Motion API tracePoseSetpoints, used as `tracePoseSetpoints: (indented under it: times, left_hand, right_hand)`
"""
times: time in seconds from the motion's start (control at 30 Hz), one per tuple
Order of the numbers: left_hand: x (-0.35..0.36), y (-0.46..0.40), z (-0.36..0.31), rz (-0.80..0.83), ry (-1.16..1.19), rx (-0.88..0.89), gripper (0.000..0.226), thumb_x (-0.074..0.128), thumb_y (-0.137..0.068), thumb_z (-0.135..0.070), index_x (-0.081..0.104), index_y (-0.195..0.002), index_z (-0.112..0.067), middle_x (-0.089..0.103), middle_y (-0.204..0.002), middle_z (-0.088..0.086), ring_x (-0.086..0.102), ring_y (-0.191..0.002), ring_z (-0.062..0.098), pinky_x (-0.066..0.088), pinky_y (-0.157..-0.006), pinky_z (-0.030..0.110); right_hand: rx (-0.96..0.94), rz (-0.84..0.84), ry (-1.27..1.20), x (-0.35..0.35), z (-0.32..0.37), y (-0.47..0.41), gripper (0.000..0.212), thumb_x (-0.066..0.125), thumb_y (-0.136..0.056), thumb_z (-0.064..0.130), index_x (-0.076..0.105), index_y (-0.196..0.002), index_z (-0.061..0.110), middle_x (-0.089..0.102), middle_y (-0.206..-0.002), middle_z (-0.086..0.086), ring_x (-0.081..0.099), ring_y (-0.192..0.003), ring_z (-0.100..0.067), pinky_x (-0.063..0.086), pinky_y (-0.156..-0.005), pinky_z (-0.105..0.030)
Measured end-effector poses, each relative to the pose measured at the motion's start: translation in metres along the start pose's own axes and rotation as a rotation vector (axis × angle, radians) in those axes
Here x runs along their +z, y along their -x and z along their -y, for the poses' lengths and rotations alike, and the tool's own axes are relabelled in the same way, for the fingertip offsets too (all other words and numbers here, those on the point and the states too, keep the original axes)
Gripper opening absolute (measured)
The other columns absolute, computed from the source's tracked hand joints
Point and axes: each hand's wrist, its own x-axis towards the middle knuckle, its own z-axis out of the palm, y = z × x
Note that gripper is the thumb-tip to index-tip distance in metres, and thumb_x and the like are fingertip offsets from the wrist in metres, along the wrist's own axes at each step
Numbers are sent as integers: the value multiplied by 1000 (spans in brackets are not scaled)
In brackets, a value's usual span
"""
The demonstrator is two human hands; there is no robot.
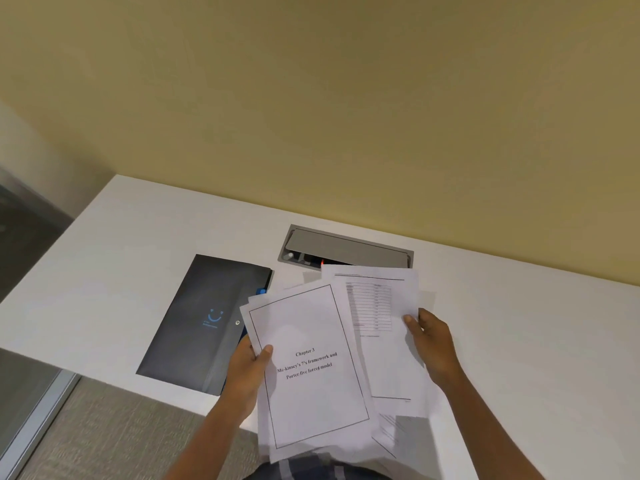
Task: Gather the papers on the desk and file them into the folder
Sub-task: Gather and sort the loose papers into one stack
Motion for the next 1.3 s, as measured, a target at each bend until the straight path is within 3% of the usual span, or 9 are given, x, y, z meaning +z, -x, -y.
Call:
tracePoseSetpoints:
  times: [0.2, 0.3, 0.4, 0.57, 0.7, 0.8, 0.93, 1.07, 1.3]
  left_hand:
    - [4, -4, -6, 90, -30, -46, 30, 60, -102, -7, 64, -130, -18, 75, -124, 1, 69, -120, 24, 54, -105, 43]
    - [7, 0, -8, 129, -52, -94, 33, 60, -103, -11, 62, -133, -23, 73, -125, -4, 67, -117, 18, 51, -103, 39]
    - [8, 5, -6, 150, -87, -146, 27, 60, -103, -16, 61, -130, -23, 71, -126, -2, 65, -113, 18, 47, -105, 42]
    - [9, 10, 2, 172, -164, -211, 29, 64, -101, -18, 61, -130, -15, 71, -128, 7, 65, -120, 31, 50, -109, 54]
    - [7, 11, 7, 119, -243, -189, 24, 65, -101, -17, 62, -124, -20, 71, -120, 6, 66, -110, 28, 54, -95, 50]
    - [-1, 10, 14, 32, -231, -155, 23, 64, -101, -13, 63, -123, -17, 72, -105, 2, 66, -95, 22, 55, -84, 44]
    - [-15, 13, 23, -16, -205, -142, 24, 64, -101, -11, 65, -125, -15, 74, -108, 7, 68, -93, 24, 56, -71, 39]
    - [-25, 17, 27, -58, -139, -165, 20, 63, -101, -11, 67, -112, -27, 76, -110, 4, 71, -96, 28, 60, -71, 42]
    - [-27, 22, 28, -98, -71, -170, 18, 65, -100, -9, 69, -110, -23, 77, -108, 4, 73, -97, 29, 58, -68, 38]
  right_hand:
    - [6, 213, -61, 27, 3, 24, 31, 59, -105, 33, 68, -112, 4, 70, -85, -12, 59, -77, -16, 46, -71, -29]
    - [34, 308, -74, 41, 3, 37, 23, 56, -108, 30, 77, -112, 22, 80, -95, 8, 62, -66, -3, 50, -60, -17]
    - [130, 409, -143, 50, 5, 49, 26, 54, -109, 30, 77, -121, 30, 82, -117, -3, 77, -93, -15, 60, -80, -33]
    - [195, 537, -129, 58, 2, 59, 25, 61, -104, 36, 78, -121, 31, 83, -112, -7, 78, -93, -22, 55, -73, -31]
    - [178, 289, -24, 47, -1, 56, 33, 57, -100, 58, 81, -107, 35, 83, -101, 0, 77, -84, -16, 61, -65, -33]
    - [80, -28, 434, 23, -19, 51, 44, 68, -95, 50, 67, -132, 27, 69, -136, -2, 67, -125, -26, 58, -100, -48]
    - [141, -3, 889, -8, -53, 52, 125, 78, -77, 70, 12, -167, 12, 10, -175, -14, 16, -162, -34, 36, -123, -55]
    - [215, 66, 1032, -18, -76, 56, 142, 69, -75, 81, -12, -166, 9, -16, -176, -11, -7, -164, -32, 25, -126, -62]
    - [116, -3, 1101, -8, -81, 60, 129, 68, -81, 75, -1, -166, 5, 10, -176, -9, 11, -164, -28, 32, -122, -52]
